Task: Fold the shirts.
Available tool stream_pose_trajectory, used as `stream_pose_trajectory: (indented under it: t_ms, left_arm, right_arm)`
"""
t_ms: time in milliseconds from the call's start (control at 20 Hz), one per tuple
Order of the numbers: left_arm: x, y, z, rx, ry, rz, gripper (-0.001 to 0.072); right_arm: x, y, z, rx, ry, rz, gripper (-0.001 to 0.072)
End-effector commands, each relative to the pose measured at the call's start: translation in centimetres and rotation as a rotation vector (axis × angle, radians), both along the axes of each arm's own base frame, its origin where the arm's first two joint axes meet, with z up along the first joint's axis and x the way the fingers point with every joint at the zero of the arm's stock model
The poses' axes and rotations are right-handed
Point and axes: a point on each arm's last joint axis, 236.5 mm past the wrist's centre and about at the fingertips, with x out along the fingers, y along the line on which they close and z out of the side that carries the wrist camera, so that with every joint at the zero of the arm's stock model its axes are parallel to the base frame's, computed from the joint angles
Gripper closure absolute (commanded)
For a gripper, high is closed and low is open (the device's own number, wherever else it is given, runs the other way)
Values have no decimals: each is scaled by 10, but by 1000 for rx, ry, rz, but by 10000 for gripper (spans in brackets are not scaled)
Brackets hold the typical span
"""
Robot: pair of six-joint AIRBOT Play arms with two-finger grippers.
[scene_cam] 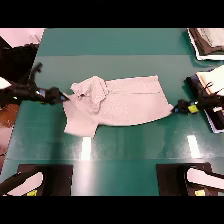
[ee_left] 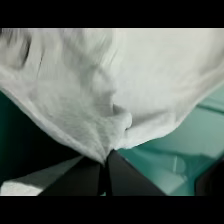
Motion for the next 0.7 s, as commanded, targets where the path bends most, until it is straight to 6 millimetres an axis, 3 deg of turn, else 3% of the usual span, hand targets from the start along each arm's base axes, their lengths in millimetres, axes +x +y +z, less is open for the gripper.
stream_pose_trajectory:
  t_ms: [0, 150, 250, 350, 500, 550, 650]
  left_arm:
    - [15, 7, 111, 50, -305, 34, 687]
    - [-9, 4, 253, 90, -665, 36, 687]
    - [-46, -1, 339, 116, -891, 36, 687]
    - [-91, -7, 409, 136, -1087, 37, 687]
    - [-160, -17, 481, 107, -1280, 56, 687]
    - [-179, -20, 496, 94, -1325, 60, 687]
    - [-202, -25, 507, 79, -1353, 55, 687]
  right_arm:
    - [49, 3, 117, -8, -347, -44, 698]
    - [67, 1, 266, -66, -750, -115, 698]
    - [50, 1, 358, -130, -988, -155, 698]
    - [15, 4, 432, -190, -1183, -180, 699]
    - [-44, 9, 502, -285, -1361, -211, 699]
    - [-63, 9, 519, -327, -1401, -227, 699]
    - [-89, 5, 538, -411, -1425, -269, 699]
